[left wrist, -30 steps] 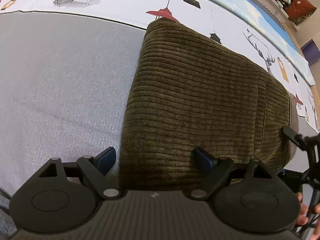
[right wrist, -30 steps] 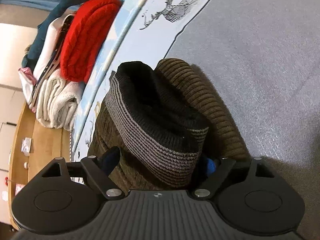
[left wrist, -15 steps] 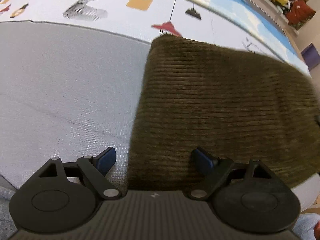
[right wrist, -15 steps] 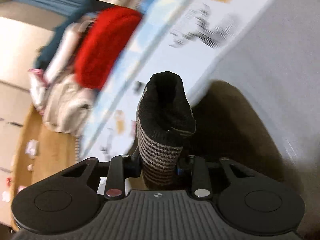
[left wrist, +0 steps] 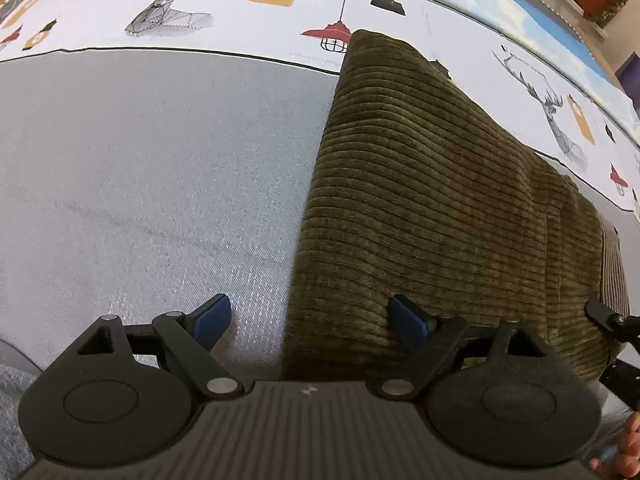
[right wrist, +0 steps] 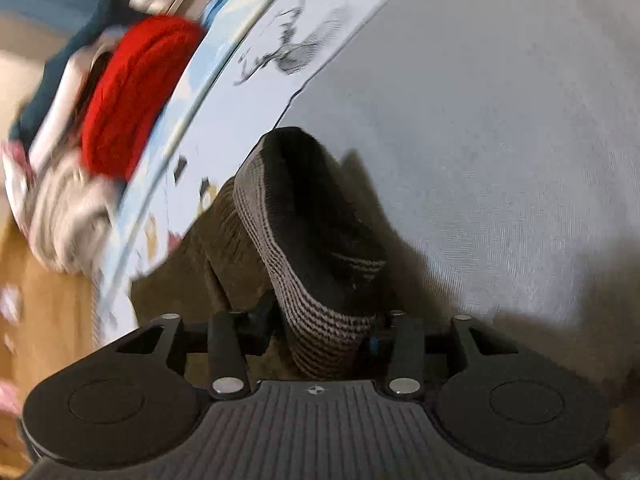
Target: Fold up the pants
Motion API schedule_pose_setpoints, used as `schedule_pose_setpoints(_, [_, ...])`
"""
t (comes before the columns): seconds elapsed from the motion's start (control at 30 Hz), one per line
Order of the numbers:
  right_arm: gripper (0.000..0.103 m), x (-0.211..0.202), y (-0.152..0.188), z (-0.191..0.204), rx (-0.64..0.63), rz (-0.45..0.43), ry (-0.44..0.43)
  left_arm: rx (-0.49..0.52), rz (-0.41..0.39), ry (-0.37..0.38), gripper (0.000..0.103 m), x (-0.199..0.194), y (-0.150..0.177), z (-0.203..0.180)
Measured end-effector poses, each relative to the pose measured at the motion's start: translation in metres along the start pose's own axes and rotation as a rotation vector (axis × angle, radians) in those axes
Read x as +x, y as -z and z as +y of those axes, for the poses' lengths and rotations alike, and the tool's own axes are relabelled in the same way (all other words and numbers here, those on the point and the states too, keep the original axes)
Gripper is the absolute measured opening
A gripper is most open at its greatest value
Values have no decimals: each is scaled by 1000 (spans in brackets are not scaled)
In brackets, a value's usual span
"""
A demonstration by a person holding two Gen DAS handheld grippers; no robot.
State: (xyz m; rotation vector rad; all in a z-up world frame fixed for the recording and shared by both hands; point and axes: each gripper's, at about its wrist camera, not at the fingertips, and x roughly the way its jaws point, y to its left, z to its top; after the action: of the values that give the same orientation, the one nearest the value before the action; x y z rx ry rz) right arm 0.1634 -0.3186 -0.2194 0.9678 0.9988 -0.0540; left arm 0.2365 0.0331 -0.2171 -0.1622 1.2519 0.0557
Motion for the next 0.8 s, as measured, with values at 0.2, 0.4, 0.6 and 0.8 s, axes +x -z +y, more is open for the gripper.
schedule_pose_setpoints(0.2, [54,-40,4,12,-122,-150,8,114,-56,-60,90,-17,9,-10])
schedule_pose_setpoints(0.4, [23,-8,6,13,-311,-92,117,241,-129,-181,103,-15,29,-25])
schedule_pose_setpoints(0.6, [43,-27,15,32,-364,-142,146,232,-140,-183,103,-13,34,-20])
schedule_pose_setpoints(0.8, [62,-1,60,44,-654,-99,326,253,-170,-231,103,-17,42,-27])
